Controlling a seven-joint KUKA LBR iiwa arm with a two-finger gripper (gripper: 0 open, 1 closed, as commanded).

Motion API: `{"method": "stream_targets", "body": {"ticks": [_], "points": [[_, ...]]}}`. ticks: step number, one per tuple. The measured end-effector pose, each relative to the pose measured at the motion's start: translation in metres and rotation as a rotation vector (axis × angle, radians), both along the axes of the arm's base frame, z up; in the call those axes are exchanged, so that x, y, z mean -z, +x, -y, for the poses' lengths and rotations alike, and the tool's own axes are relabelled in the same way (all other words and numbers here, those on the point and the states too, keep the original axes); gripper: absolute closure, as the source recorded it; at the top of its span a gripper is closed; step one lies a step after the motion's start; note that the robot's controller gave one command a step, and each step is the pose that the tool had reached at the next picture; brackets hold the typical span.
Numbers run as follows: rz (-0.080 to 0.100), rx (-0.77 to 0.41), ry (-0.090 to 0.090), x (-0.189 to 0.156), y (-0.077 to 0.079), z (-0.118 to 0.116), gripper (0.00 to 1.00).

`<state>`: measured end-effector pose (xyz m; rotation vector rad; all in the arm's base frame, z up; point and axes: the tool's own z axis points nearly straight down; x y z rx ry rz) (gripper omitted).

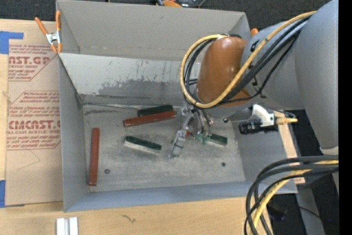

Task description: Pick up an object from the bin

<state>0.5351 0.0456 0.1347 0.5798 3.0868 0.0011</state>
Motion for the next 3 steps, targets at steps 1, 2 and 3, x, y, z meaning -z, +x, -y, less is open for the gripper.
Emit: {"method": "stream_targets", "body": {"ticks": [1, 2, 3], "points": [[-0.007, 0.143, 0.001, 0.057, -0.031, -0.059, 0.00], [-0.002, 0.146, 0.000, 0.054, -0.029, -0.057, 1.00], [0.008, 0.143, 0.002, -0.055, -0.003, -0.066, 1.00]]}}
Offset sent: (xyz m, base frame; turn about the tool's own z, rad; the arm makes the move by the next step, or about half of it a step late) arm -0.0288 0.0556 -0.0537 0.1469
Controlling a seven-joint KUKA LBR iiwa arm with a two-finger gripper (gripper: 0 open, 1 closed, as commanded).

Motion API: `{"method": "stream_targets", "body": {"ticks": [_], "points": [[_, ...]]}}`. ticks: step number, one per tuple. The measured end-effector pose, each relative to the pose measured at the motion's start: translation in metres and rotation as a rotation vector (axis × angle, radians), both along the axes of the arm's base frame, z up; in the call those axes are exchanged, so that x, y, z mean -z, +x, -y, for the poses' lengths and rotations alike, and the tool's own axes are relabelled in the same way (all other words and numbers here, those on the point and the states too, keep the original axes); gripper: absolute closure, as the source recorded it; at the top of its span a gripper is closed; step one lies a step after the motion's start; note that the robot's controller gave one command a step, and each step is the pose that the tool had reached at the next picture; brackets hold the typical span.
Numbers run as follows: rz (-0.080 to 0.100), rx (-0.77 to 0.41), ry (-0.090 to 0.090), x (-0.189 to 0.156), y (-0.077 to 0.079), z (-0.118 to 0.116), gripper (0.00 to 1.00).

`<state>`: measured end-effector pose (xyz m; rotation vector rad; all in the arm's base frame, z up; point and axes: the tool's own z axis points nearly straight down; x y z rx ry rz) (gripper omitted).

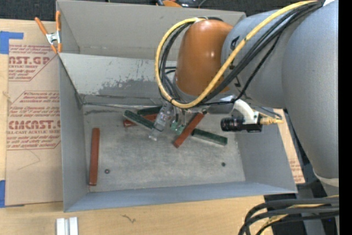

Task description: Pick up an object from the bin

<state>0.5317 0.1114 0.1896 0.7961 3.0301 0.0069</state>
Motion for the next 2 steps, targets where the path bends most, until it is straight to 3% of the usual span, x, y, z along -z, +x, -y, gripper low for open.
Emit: {"method": "stream_targets", "body": {"ticks": [1, 2], "points": [[-0.007, -0.287, -0.005, 0.012, 0.028, 0.016, 1.00], [0.003, -0.331, 0.000, -0.118, 0.036, -0.068, 1.00]]}}
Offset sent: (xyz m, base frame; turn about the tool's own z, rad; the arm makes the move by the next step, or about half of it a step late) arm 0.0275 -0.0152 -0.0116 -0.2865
